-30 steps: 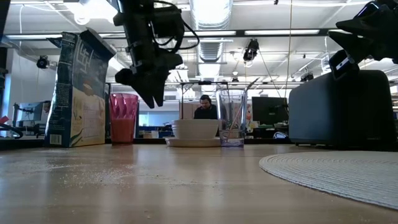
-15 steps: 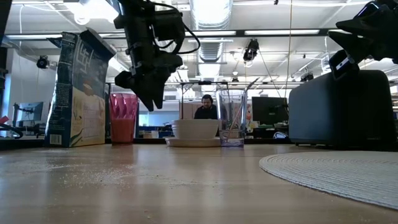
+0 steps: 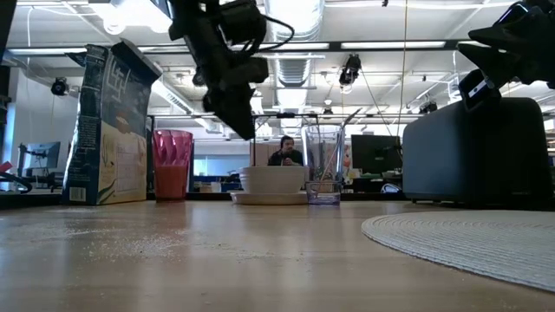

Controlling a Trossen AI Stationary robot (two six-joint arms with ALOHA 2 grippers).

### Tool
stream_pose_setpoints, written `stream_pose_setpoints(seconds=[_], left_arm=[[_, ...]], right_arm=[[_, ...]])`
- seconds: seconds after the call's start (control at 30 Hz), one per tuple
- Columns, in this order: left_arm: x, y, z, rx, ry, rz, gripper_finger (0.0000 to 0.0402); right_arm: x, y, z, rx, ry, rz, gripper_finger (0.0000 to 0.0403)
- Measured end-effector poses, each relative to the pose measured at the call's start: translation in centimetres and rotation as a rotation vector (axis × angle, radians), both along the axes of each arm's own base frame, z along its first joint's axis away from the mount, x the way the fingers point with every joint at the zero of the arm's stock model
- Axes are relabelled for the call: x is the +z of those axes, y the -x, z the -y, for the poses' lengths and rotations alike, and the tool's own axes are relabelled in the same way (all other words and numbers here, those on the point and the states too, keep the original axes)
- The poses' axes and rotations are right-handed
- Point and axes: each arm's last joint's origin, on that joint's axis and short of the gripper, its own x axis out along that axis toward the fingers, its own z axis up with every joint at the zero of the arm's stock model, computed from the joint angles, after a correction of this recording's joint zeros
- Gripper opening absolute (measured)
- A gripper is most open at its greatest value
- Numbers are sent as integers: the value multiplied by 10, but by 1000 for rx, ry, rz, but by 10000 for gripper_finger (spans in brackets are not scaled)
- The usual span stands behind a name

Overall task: Arrange a breakfast setting
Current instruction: Move the white bowl to the center of the table

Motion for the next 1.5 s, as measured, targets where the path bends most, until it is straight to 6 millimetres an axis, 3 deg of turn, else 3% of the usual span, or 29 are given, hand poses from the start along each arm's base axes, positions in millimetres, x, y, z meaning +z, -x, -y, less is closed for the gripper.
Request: stream_pose_setpoints(seconds=[0.27, 0.6, 0.77, 1.03, 1.33, 1.5], left_arm=[[2, -4, -4, -45, -118, 10, 139], [-23, -12, -26, -103, -155, -75, 233], [-32, -22, -43, -118, -136, -103, 260], [-31, -31, -63, -122, -139, -145, 263], [-49, -41, -84, -134, -140, -194, 263], [-56, -42, -85, -195, -149, -241, 250]], right_arm=[[0, 0, 0, 0, 0, 0, 68], [0, 0, 0, 0, 0, 0, 68], [0, 0, 0, 0, 0, 0, 68], [0, 0, 0, 0, 0, -1, 68], [0, 0, 0, 0, 0, 0, 68], [0, 0, 0, 0, 0, -1, 68]])
